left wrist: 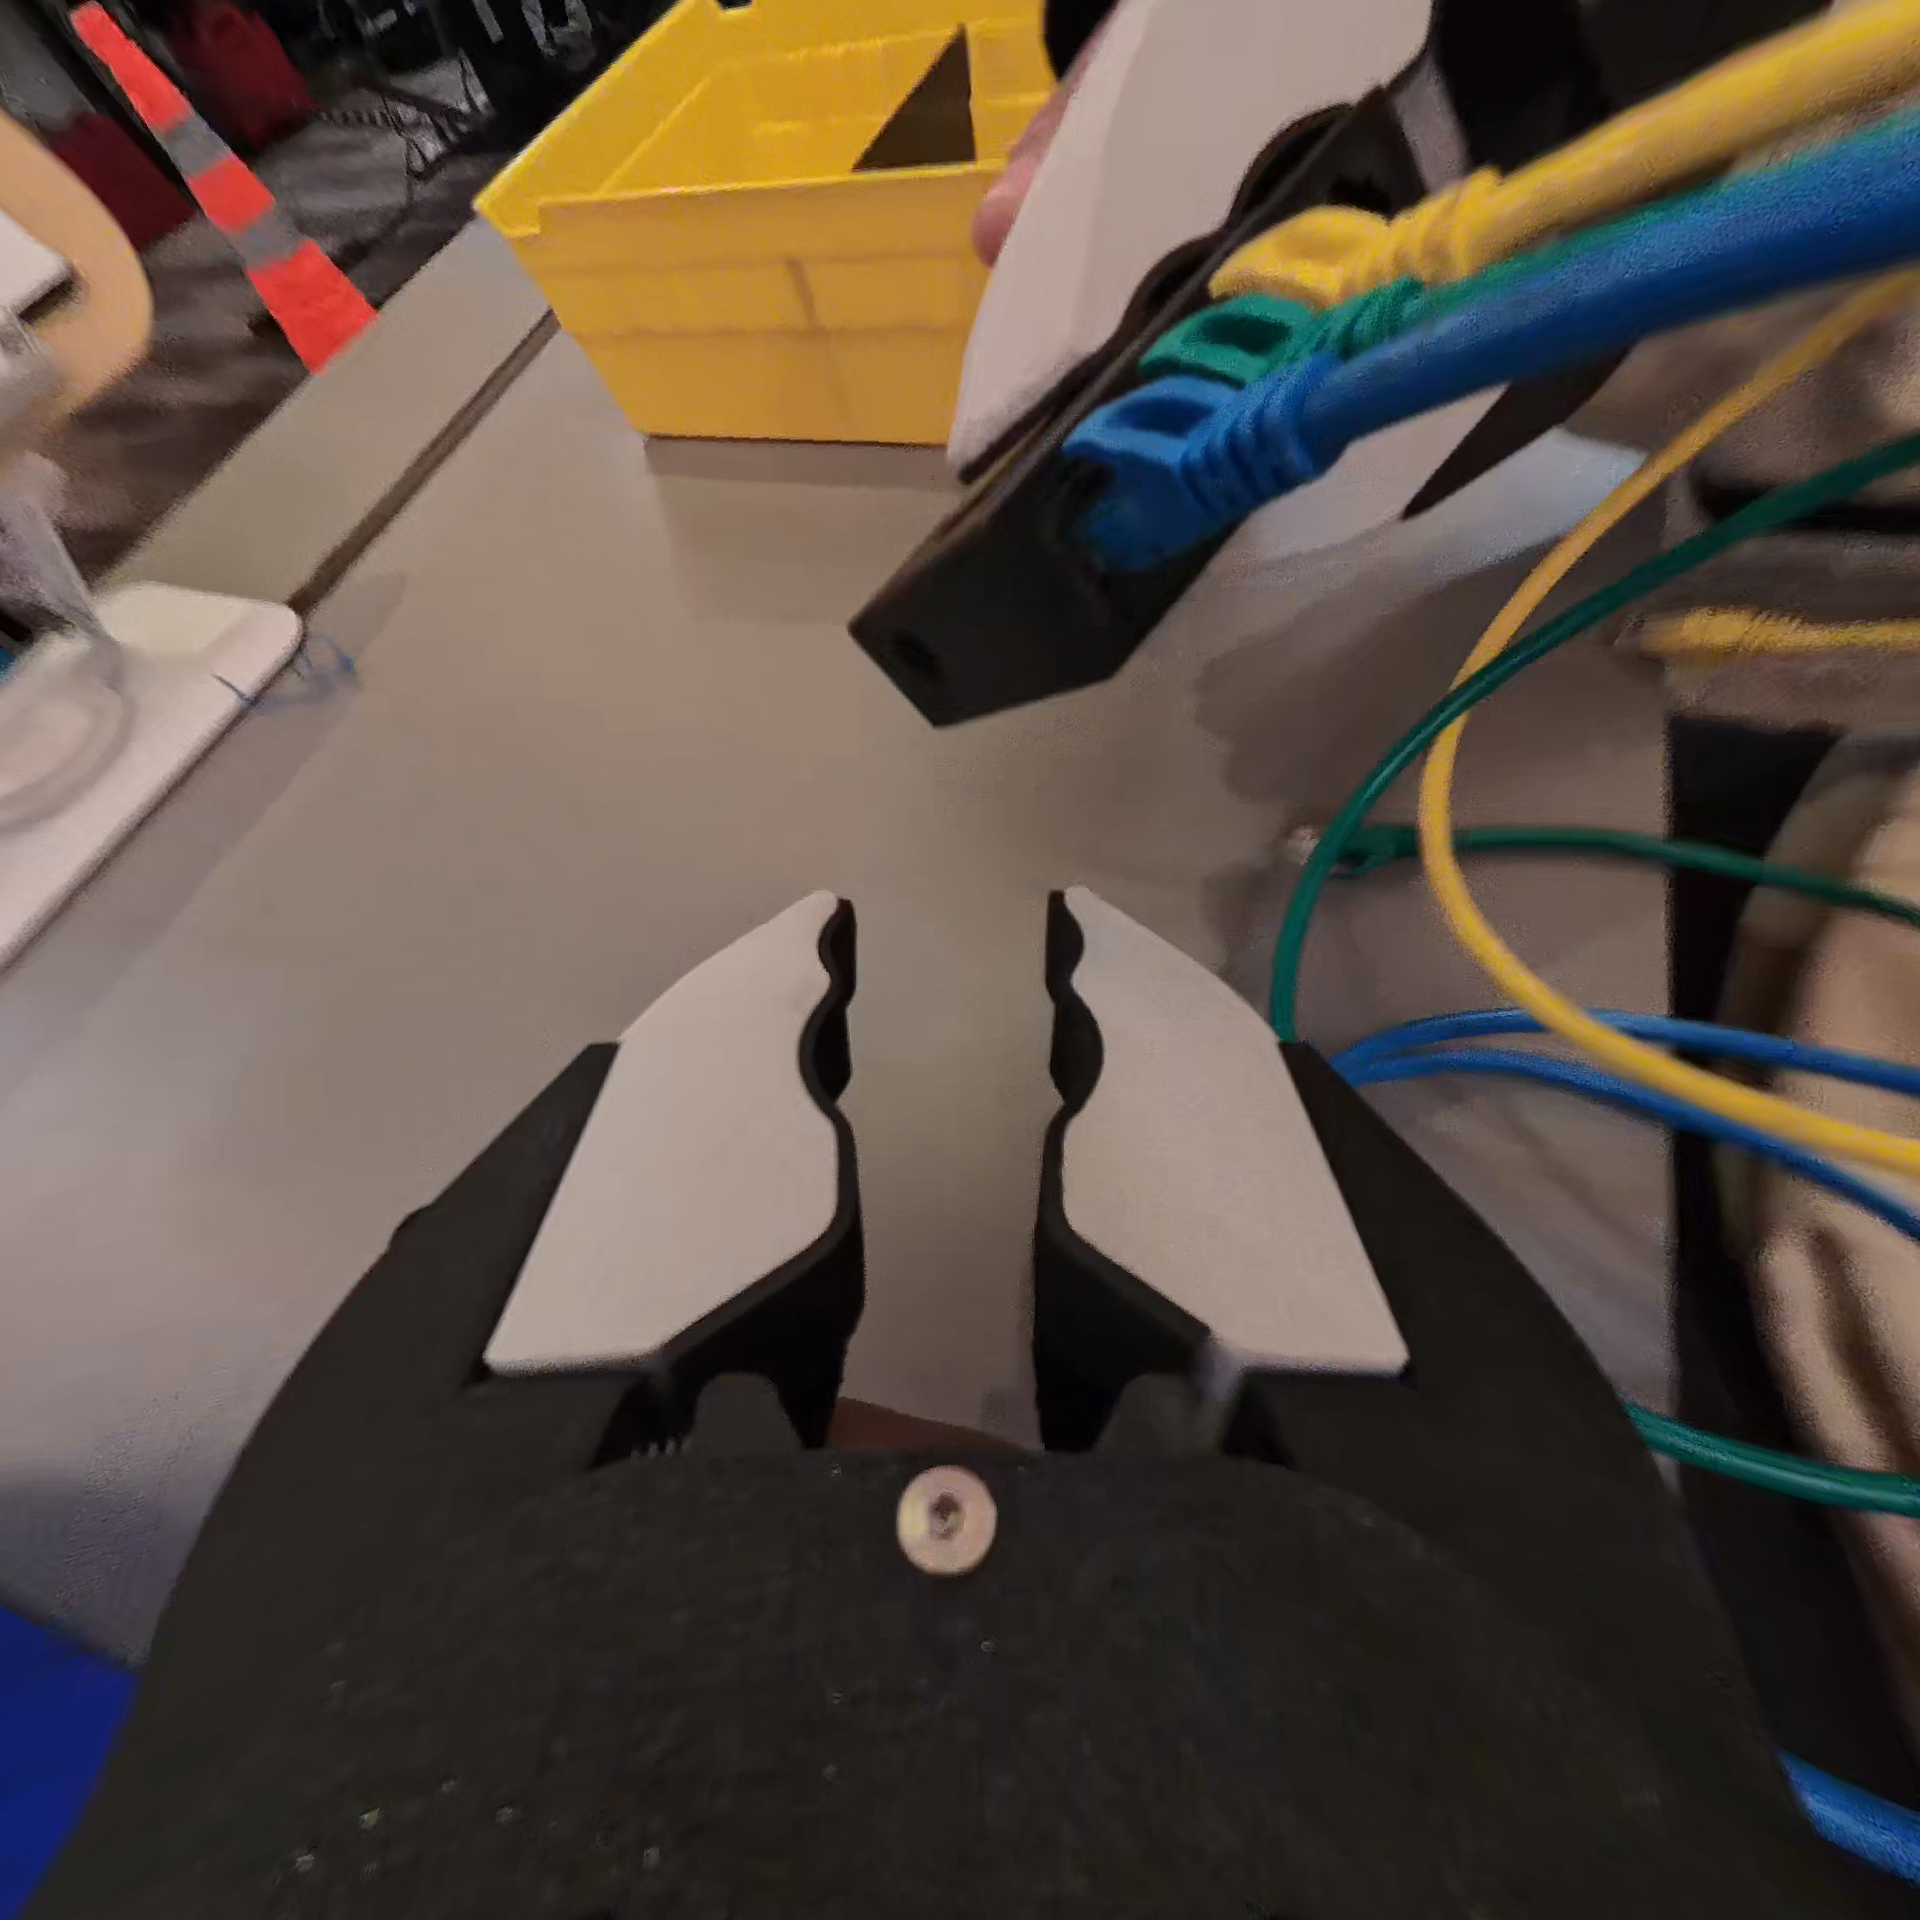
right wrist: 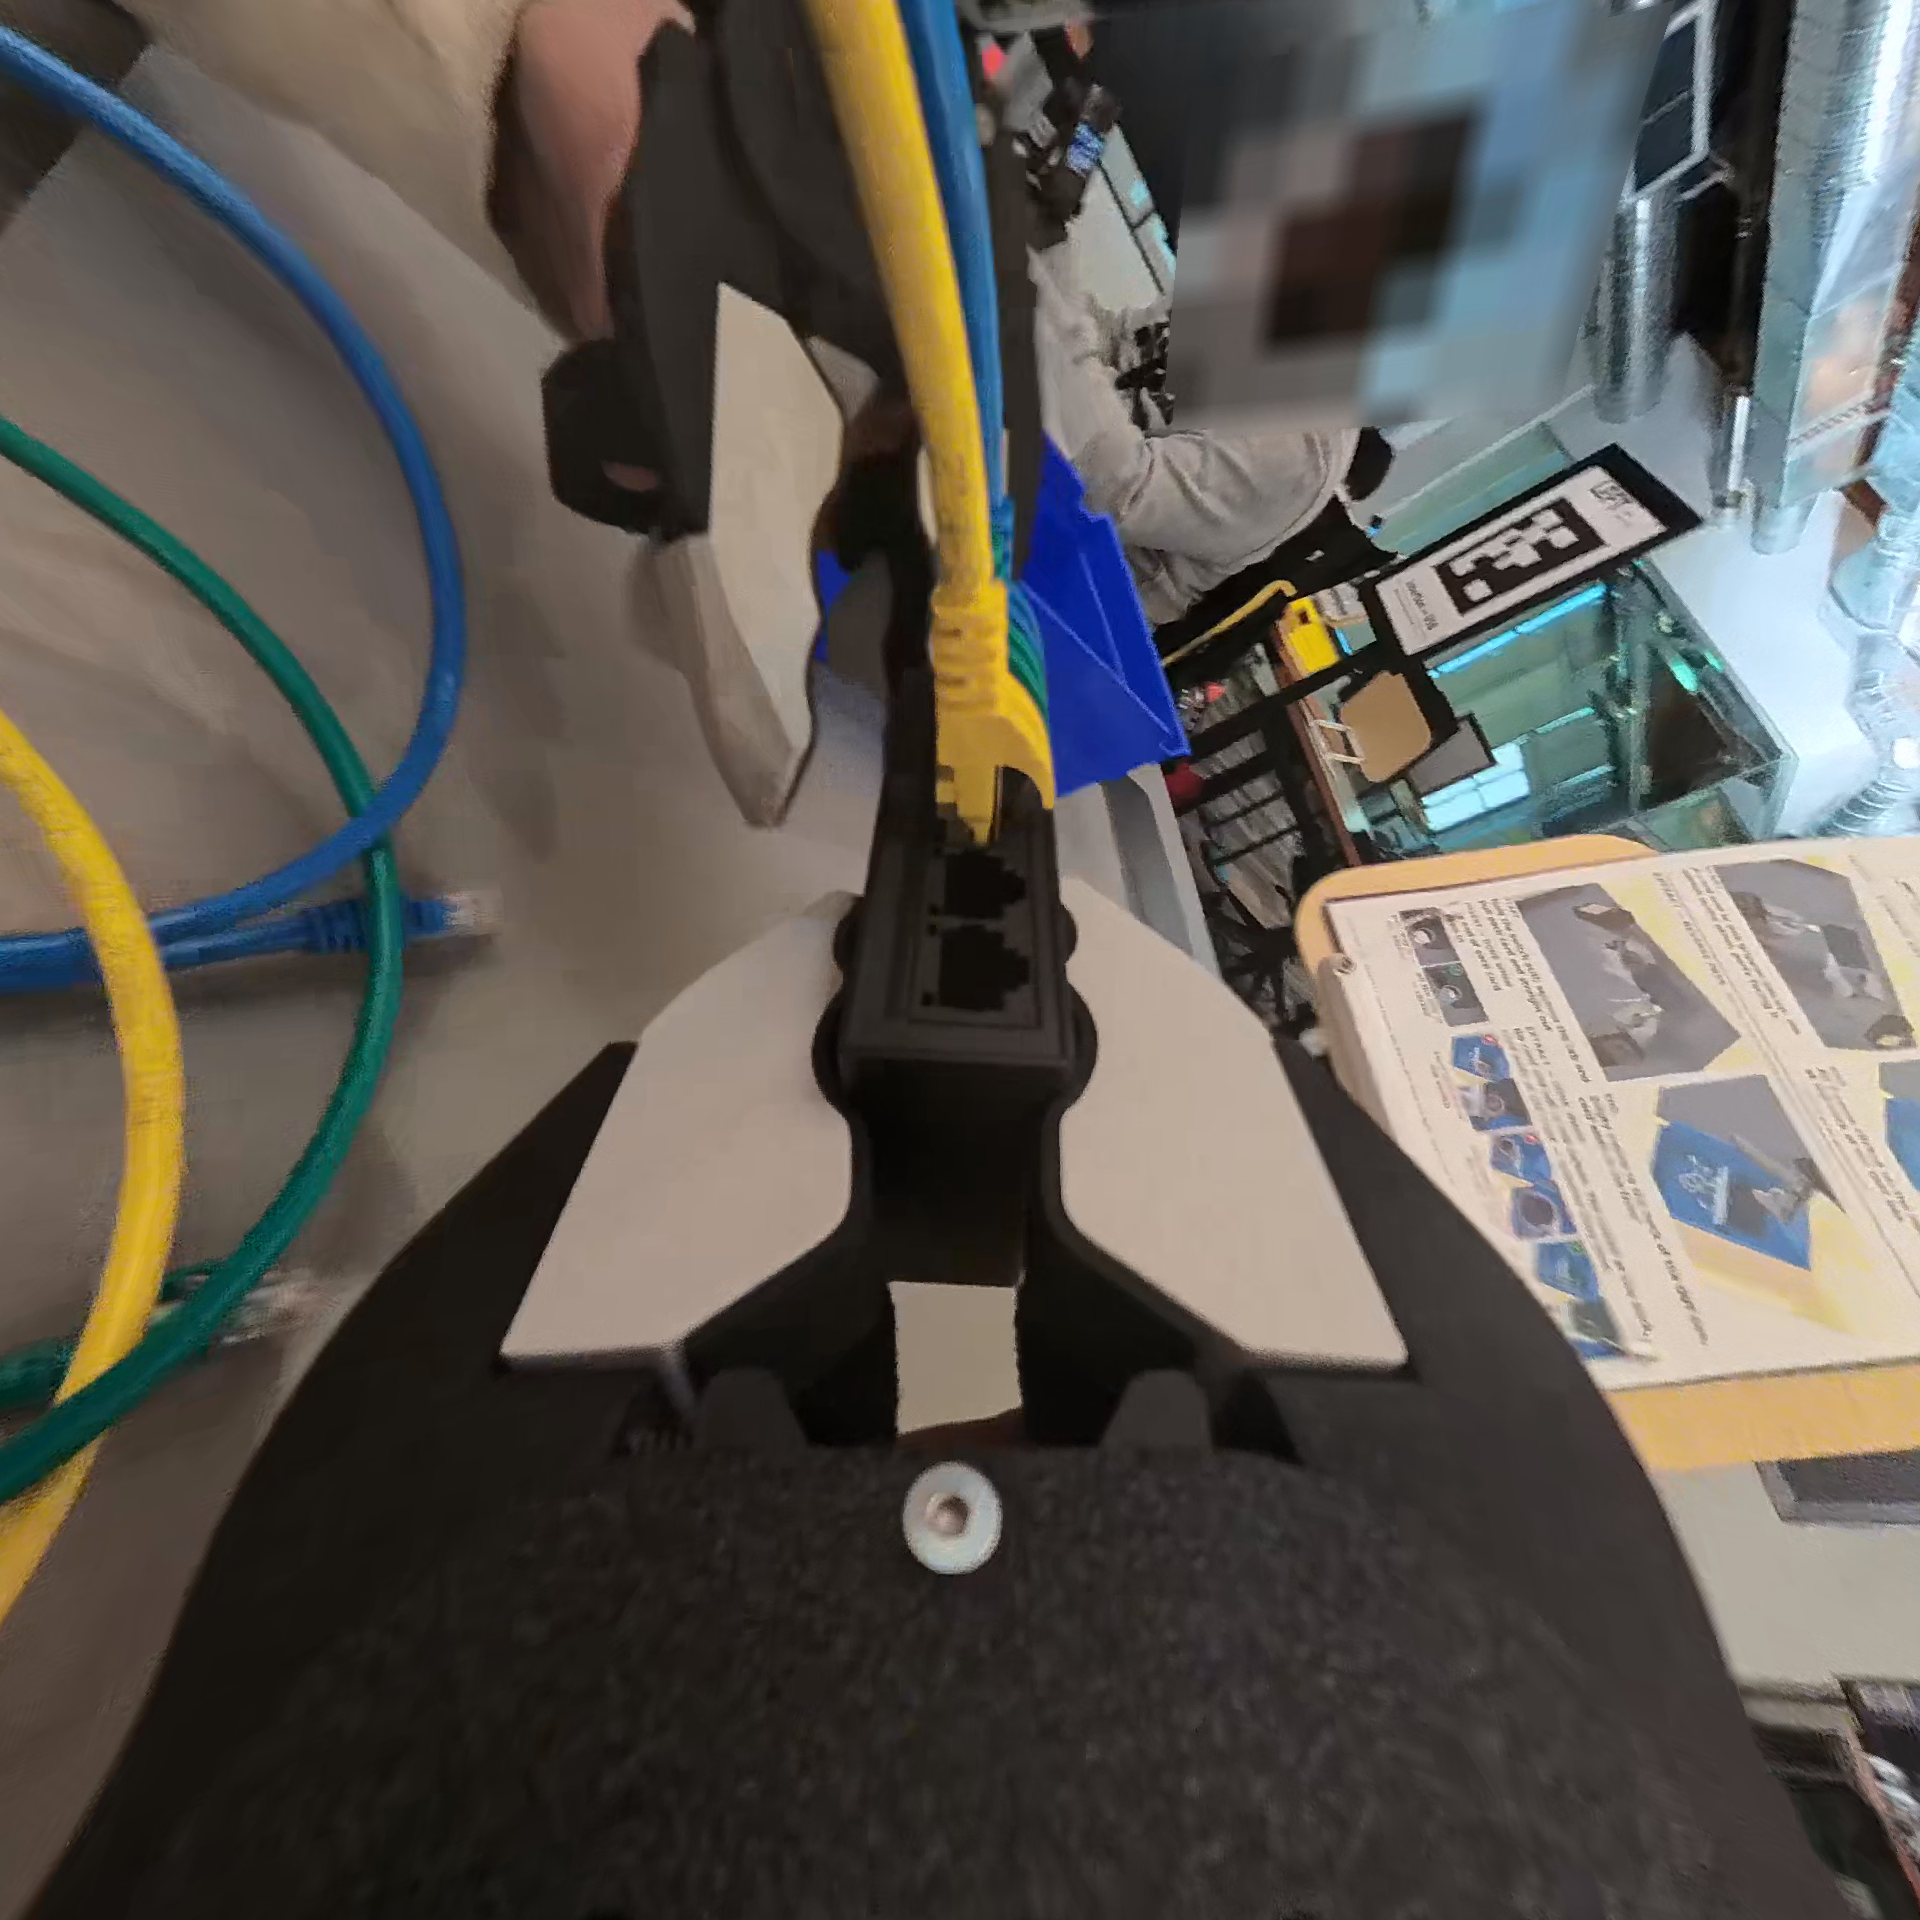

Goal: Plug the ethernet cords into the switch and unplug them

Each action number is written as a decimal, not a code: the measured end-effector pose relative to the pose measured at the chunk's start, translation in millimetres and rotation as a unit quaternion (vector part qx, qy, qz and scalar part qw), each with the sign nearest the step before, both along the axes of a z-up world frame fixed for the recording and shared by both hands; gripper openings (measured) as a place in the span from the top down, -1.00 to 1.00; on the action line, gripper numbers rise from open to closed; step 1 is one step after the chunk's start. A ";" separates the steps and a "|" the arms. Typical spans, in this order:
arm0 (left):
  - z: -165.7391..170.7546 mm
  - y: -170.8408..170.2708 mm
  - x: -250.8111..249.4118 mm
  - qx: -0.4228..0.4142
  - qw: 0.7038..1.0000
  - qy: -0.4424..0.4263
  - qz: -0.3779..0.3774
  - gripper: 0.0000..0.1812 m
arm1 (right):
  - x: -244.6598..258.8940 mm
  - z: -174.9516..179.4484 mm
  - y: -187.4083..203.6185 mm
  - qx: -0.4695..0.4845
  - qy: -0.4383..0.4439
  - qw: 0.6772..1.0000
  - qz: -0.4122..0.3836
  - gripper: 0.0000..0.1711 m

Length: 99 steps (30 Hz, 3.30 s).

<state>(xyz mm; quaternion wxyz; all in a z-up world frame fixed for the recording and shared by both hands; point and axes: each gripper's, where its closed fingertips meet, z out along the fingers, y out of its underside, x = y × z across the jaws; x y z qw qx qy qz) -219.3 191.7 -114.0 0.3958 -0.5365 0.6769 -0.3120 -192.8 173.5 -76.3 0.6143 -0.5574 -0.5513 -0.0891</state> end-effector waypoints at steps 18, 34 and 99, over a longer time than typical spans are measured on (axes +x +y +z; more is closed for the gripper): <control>51.3 51.1 13.8 -0.435 0.880 -0.106 0.160 0.51 | 39.2 10.4 73.7 0.246 -0.129 0.955 -0.108 0.63; 31.7 40.1 21.8 -0.584 0.801 -0.080 0.103 0.71 | 30.4 -4.4 76.7 0.288 -0.208 0.928 -0.108 0.64; 28.4 38.7 17.8 -0.313 0.940 -0.070 0.121 0.95 | 21.2 -12.3 72.5 0.272 -0.211 0.933 -0.101 0.64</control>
